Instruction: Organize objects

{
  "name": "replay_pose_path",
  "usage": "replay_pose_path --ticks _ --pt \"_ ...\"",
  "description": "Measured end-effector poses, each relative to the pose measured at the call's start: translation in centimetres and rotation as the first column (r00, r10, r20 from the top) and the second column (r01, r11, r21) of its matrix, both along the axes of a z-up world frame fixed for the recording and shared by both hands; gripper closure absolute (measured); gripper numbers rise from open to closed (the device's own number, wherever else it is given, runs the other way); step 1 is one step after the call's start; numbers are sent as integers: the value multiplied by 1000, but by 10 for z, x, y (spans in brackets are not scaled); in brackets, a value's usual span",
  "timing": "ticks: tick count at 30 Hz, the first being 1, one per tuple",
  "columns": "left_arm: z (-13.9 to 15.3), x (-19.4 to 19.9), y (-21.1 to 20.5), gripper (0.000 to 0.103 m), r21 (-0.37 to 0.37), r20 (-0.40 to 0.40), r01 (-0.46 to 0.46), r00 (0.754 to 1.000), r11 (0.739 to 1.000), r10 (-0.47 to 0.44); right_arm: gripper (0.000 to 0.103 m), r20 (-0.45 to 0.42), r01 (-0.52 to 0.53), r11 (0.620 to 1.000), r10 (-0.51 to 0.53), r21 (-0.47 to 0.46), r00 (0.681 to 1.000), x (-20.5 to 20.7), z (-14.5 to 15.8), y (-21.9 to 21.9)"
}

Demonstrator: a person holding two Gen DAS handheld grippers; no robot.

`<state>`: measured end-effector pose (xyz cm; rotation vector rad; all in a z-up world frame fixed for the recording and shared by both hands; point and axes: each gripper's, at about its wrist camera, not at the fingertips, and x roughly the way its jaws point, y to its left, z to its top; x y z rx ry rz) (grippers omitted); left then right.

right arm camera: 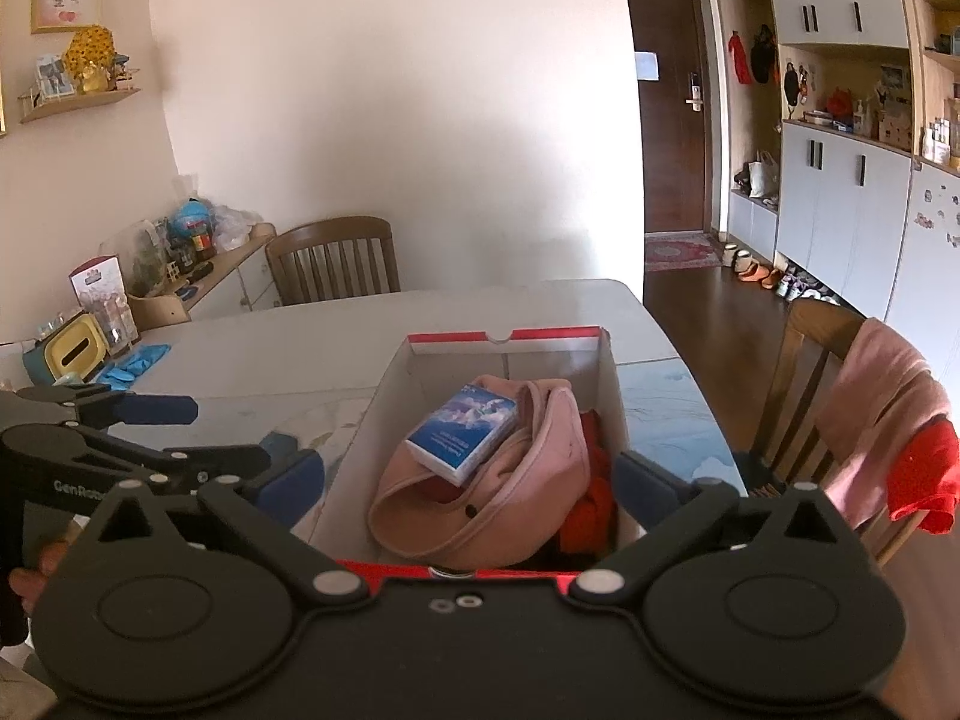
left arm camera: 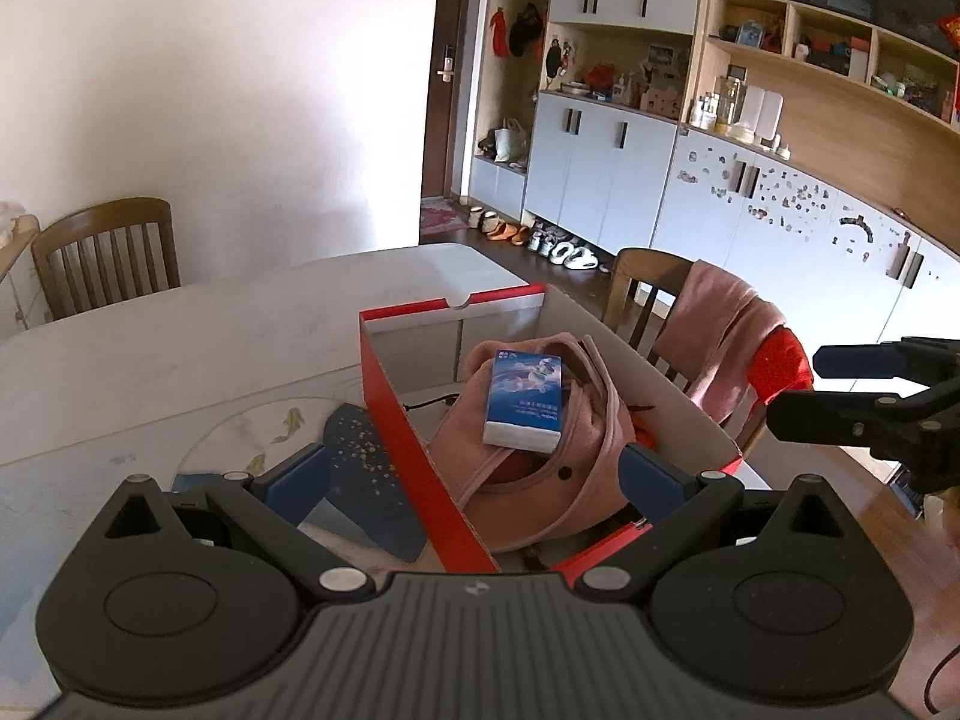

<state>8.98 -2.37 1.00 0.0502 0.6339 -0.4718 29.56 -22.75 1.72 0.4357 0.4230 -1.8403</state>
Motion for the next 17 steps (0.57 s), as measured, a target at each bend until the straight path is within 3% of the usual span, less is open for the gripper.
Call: replay_pose_path --ticks 17 --pt "-6 7 1 1 14 -16 5 1000 1000 -5 1 4 7 1000 -7 18 1000 -3 -2 -6"
